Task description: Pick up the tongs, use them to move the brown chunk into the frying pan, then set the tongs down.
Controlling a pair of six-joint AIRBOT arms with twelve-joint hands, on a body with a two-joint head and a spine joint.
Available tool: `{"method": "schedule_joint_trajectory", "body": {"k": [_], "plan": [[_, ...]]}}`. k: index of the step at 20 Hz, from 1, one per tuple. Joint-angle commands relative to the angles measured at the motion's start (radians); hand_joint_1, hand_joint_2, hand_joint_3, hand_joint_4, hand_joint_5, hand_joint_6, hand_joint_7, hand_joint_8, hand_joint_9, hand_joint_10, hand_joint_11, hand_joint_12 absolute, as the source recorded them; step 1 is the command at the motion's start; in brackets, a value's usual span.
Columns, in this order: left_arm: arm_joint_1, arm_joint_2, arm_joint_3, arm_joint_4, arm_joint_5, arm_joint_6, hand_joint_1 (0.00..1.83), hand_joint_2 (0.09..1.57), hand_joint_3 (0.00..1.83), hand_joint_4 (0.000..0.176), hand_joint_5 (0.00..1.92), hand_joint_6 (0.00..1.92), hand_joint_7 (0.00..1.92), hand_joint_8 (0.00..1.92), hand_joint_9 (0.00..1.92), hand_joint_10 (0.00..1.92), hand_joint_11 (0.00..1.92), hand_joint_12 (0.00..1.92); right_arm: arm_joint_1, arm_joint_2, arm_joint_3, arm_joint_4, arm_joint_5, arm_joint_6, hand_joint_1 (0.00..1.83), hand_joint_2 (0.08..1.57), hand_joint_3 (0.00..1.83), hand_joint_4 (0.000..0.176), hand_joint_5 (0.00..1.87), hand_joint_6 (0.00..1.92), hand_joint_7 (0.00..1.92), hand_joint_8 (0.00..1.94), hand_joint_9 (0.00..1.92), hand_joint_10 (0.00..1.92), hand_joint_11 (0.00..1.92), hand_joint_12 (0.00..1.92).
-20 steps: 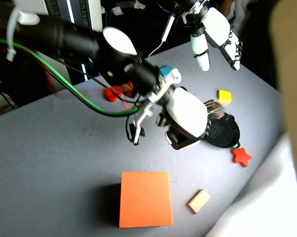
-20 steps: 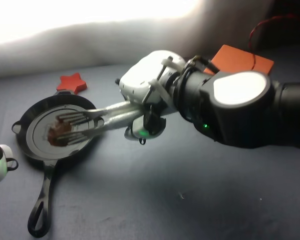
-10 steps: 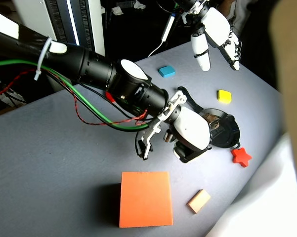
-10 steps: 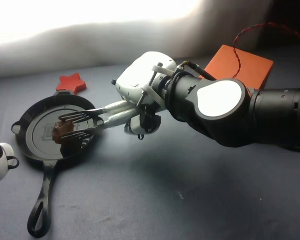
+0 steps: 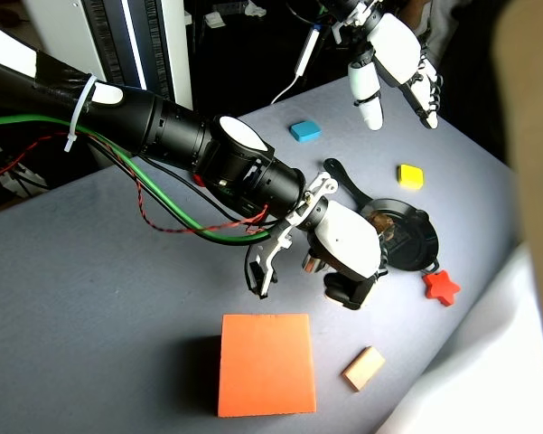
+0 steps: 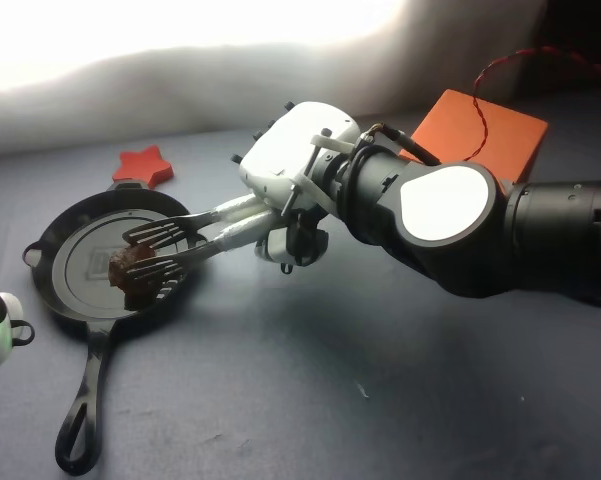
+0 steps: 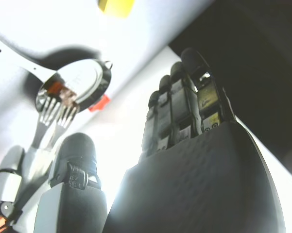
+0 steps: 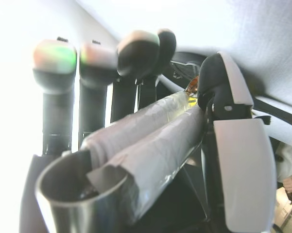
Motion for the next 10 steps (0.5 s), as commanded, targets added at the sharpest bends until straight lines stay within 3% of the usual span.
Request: {"method": "schedule_joint_trajectory", "body": {"k": [1, 3, 7, 10], "plan": [[-0.009, 0.001, 0.001, 0.084, -0.065, 0.005, 0.15, 1.32, 0.00, 0.000, 0.09, 0.00, 0.14, 0.00, 0.16, 0.00, 0.00, 0.71, 0.023, 0.012, -0.007, -0.046, -0.053, 0.003, 0.56, 1.40, 0.00, 0.000, 0.71, 1.20, 0.97, 1.38, 0.91, 1.74, 0.72, 1.92], [-0.009, 0.001, 0.001, 0.084, -0.065, 0.005, 0.12, 1.33, 0.00, 0.000, 0.07, 0.00, 0.12, 0.00, 0.14, 0.00, 0.00, 0.65, 0.037, 0.027, -0.029, -0.046, -0.053, 0.004, 0.57, 1.39, 0.00, 0.000, 0.66, 1.19, 0.93, 1.34, 0.85, 1.70, 0.66, 1.92], [-0.009, 0.001, 0.001, 0.084, -0.050, 0.007, 0.12, 1.32, 0.00, 0.002, 0.09, 0.00, 0.14, 0.00, 0.16, 0.00, 0.00, 0.72, 0.070, 0.075, -0.100, -0.046, -0.058, 0.003, 0.54, 1.38, 0.00, 0.000, 0.61, 1.26, 0.87, 1.32, 0.80, 1.62, 0.57, 1.92], [-0.007, 0.001, 0.006, 0.088, 0.011, 0.016, 0.12, 1.31, 0.00, 0.002, 0.09, 0.00, 0.15, 0.00, 0.17, 0.00, 0.00, 0.73, 0.090, 0.159, -0.222, -0.047, -0.070, -0.033, 0.51, 1.39, 0.00, 0.000, 0.58, 1.29, 0.86, 1.31, 0.79, 1.59, 0.54, 1.92]]}}
